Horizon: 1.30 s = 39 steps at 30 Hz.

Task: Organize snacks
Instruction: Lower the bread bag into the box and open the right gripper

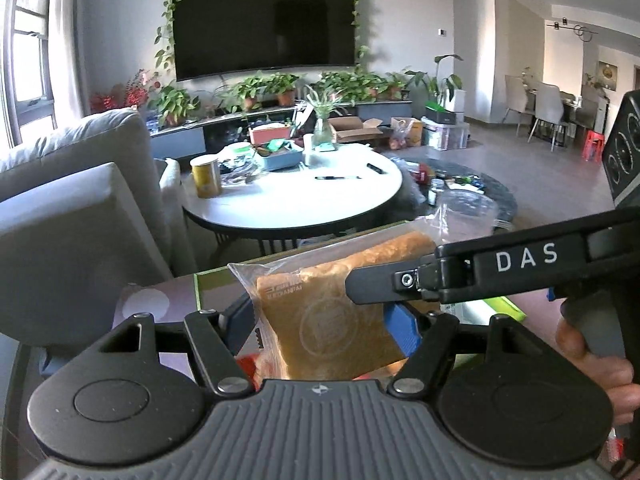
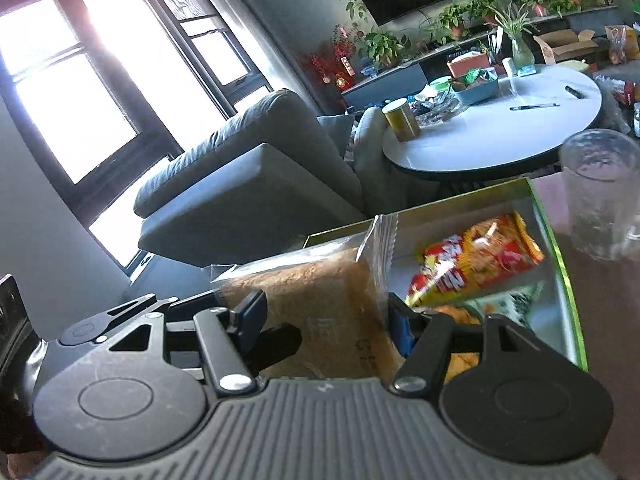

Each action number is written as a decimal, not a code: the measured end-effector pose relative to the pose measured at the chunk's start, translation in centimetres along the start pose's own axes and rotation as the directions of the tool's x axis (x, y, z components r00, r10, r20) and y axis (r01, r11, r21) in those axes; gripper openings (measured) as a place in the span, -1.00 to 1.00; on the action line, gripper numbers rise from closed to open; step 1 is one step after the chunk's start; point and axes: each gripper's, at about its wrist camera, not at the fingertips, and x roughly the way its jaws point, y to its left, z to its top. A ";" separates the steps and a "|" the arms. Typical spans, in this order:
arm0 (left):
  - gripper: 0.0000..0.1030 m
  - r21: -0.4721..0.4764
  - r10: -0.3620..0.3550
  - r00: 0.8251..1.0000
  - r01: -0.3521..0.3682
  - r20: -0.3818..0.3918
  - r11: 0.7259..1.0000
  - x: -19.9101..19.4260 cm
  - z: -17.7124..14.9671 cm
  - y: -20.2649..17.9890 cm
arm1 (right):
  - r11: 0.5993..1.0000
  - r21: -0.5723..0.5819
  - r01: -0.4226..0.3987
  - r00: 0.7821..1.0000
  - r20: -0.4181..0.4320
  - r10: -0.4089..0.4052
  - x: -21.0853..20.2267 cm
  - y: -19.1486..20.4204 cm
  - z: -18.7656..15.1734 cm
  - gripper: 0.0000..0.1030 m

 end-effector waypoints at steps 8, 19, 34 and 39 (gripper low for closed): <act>0.29 -0.016 0.003 1.000 -0.003 -0.026 1.000 4.1 0.8 2.8 | 0.999 0.041 0.032 0.999 -0.025 -0.031 3.8 -0.5 1.7 0.06; 0.34 -0.042 -0.004 0.997 0.001 -0.078 0.999 7.6 -0.1 4.6 | 0.995 0.068 0.070 0.995 -0.077 -0.065 7.3 -1.7 1.9 0.08; 0.59 -0.090 0.067 0.992 -0.077 -0.110 0.993 7.5 -1.1 5.4 | 0.993 0.071 0.092 0.991 -0.103 -0.084 7.9 -1.7 1.3 0.25; 0.59 -0.096 0.073 0.992 -0.083 -0.103 0.992 6.6 -1.2 5.1 | 0.992 0.090 0.091 0.993 -0.080 -0.084 6.5 -1.8 1.3 0.28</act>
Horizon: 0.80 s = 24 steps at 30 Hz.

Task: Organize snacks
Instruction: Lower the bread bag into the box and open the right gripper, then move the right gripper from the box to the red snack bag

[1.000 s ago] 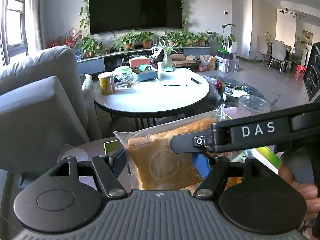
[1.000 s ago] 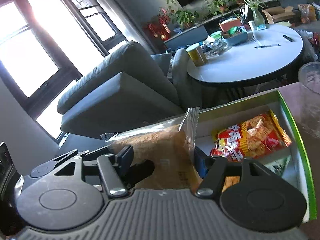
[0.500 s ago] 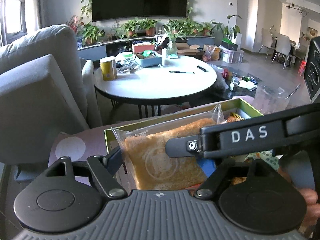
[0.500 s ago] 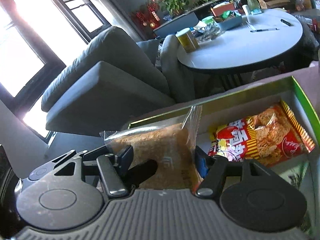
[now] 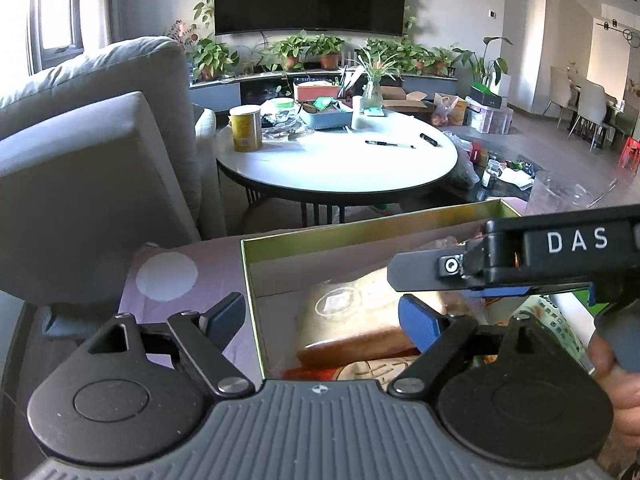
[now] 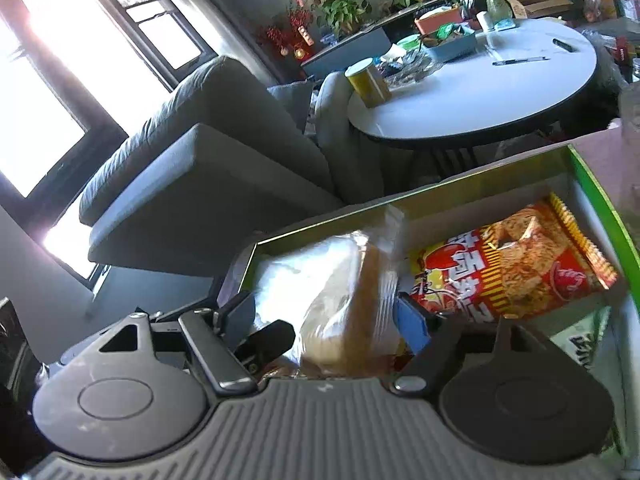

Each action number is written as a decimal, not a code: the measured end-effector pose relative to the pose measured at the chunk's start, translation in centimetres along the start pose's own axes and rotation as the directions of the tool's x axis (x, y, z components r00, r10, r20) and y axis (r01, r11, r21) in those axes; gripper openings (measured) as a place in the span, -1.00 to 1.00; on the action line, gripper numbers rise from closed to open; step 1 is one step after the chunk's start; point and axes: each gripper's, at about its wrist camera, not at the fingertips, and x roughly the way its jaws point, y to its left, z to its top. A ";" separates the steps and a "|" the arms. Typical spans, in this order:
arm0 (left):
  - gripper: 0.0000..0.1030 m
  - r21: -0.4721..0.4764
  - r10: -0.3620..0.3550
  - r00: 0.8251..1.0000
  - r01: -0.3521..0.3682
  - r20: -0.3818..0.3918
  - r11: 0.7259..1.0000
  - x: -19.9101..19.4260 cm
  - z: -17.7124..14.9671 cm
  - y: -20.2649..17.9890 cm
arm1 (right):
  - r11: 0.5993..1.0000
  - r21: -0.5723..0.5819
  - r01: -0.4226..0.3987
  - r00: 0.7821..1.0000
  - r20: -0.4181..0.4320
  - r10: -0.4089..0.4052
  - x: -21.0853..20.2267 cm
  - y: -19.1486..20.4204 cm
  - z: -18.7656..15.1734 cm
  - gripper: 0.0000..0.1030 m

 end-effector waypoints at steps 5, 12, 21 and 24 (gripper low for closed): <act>0.60 -0.001 -0.004 1.000 0.004 0.019 1.000 -1.2 0.1 -0.5 | 1.000 0.002 -0.016 1.000 0.000 0.016 -0.8 0.4 -0.2 0.28; 0.62 0.001 -0.002 0.999 0.002 0.046 1.000 -3.4 -0.1 -1.3 | 0.999 -0.026 -0.040 0.999 0.029 0.041 -2.6 1.2 -0.4 0.28; 0.64 0.003 -0.020 0.997 0.019 0.077 1.000 -6.5 -0.9 -2.8 | 0.997 -0.047 -0.053 0.996 0.064 0.056 -5.6 1.8 -1.3 0.28; 0.64 0.008 -0.029 0.997 0.029 0.078 1.000 -7.4 -1.4 -3.4 | 0.997 -0.042 -0.061 0.996 0.068 0.063 -6.8 1.7 -1.9 0.28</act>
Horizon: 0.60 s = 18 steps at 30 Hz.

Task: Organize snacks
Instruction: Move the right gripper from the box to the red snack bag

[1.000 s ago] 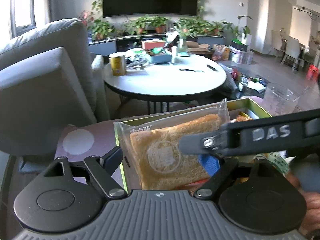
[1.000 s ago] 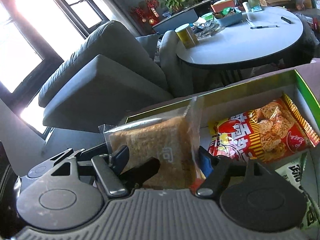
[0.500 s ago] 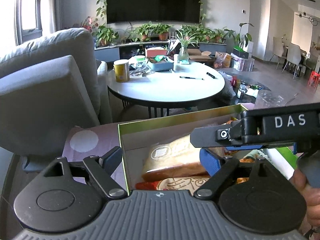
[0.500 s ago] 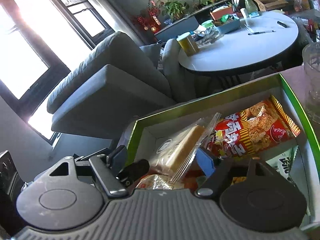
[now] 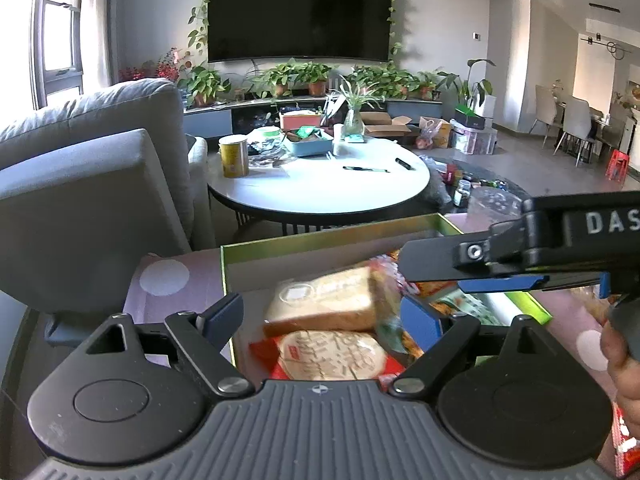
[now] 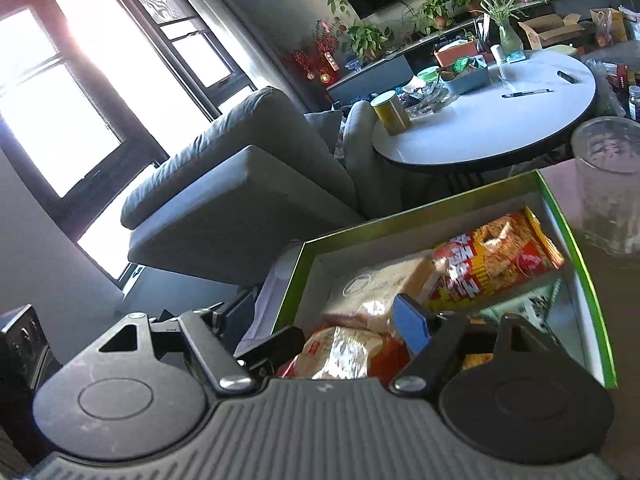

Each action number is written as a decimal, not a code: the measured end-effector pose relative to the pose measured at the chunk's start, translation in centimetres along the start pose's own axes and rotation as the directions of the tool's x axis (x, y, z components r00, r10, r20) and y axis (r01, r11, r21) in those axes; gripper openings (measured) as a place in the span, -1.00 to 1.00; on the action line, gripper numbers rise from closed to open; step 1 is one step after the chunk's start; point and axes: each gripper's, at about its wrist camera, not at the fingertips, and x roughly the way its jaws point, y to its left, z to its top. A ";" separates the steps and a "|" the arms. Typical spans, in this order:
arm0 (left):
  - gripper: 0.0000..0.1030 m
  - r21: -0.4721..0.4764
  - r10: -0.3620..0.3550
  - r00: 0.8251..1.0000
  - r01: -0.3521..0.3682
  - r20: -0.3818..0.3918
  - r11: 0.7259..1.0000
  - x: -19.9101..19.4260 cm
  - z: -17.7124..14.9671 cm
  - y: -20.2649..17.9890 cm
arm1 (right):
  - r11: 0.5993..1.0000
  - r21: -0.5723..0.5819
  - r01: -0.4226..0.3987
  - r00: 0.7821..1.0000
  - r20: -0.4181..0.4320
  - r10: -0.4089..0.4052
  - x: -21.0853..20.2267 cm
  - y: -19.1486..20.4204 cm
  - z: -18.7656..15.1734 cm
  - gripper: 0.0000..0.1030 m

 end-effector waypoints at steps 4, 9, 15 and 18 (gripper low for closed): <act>0.64 0.002 -0.019 1.000 0.019 0.001 1.000 -1.1 -0.7 -1.0 | 1.000 0.004 -0.006 1.000 0.006 0.006 -2.0 0.0 -1.0 0.28; 0.64 0.000 -0.050 0.999 0.050 -0.012 0.999 -2.2 -1.8 -2.3 | 1.000 0.001 0.014 1.000 0.024 -0.014 -4.6 -0.3 -2.1 0.28; 0.64 0.023 -0.086 0.996 0.086 -0.023 0.996 -3.3 -2.8 -4.1 | 0.998 0.020 0.061 0.997 0.047 -0.062 -7.2 -1.4 -3.6 0.28; 0.65 0.039 -0.104 0.994 0.105 -0.027 0.994 -3.8 -3.2 -5.2 | 0.996 0.039 0.084 0.995 0.052 -0.086 -8.2 -2.0 -4.3 0.28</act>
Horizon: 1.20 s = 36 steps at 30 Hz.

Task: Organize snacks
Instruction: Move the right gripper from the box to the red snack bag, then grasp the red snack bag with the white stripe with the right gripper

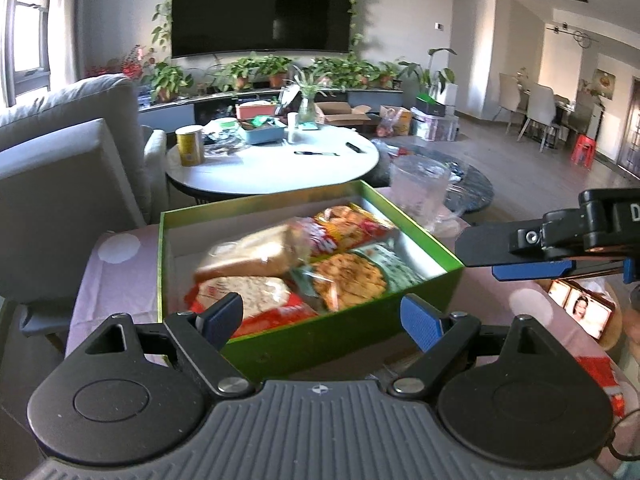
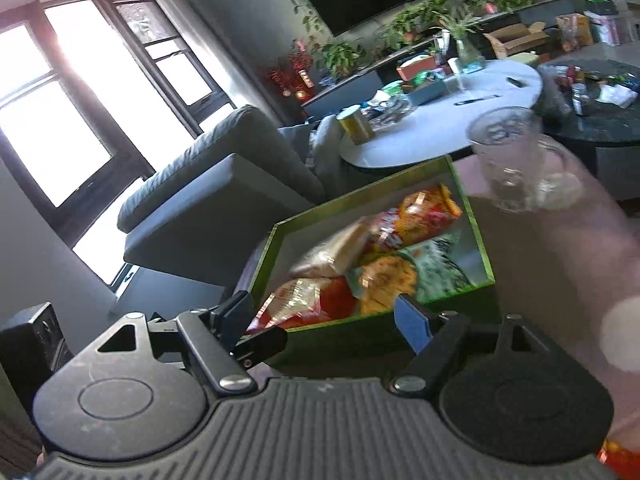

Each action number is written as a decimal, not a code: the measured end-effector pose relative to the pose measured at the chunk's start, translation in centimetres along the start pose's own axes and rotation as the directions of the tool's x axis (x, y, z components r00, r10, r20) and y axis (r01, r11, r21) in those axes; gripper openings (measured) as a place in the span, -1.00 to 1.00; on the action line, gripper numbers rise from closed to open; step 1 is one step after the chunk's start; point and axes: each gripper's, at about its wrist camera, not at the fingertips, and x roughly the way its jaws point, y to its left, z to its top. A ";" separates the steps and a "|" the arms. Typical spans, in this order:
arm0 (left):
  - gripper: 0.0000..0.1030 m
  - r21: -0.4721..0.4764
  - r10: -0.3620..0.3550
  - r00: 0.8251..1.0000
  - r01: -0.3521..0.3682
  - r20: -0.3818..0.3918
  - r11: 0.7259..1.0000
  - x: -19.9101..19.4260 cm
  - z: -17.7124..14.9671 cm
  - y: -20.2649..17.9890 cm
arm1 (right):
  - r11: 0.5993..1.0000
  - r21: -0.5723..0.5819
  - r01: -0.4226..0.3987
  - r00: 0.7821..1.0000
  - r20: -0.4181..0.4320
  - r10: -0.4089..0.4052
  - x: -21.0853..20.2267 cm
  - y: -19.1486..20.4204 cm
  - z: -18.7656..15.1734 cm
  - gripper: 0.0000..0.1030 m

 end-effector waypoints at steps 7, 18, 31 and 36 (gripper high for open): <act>0.65 0.030 -0.030 0.999 0.030 -0.017 0.999 -0.9 -1.1 -2.2 | 0.997 0.051 0.059 0.998 0.009 -0.060 -2.2 -2.4 -1.6 0.28; 0.65 0.080 -0.088 0.995 0.092 -0.051 0.992 -1.7 -2.8 -6.0 | 0.963 0.161 0.218 0.975 0.005 -0.222 -7.1 -8.2 -5.8 0.28; 0.65 0.074 -0.123 0.988 0.131 -0.097 0.989 -1.3 -4.4 -8.3 | 0.889 0.175 0.423 0.906 -0.046 -0.421 -11.9 -12.2 -10.0 0.28; 0.65 0.099 -0.137 0.985 0.148 -0.108 0.984 -1.1 -4.8 -8.9 | 0.900 0.199 0.387 0.922 -0.080 -0.378 -10.6 -12.8 -10.7 0.28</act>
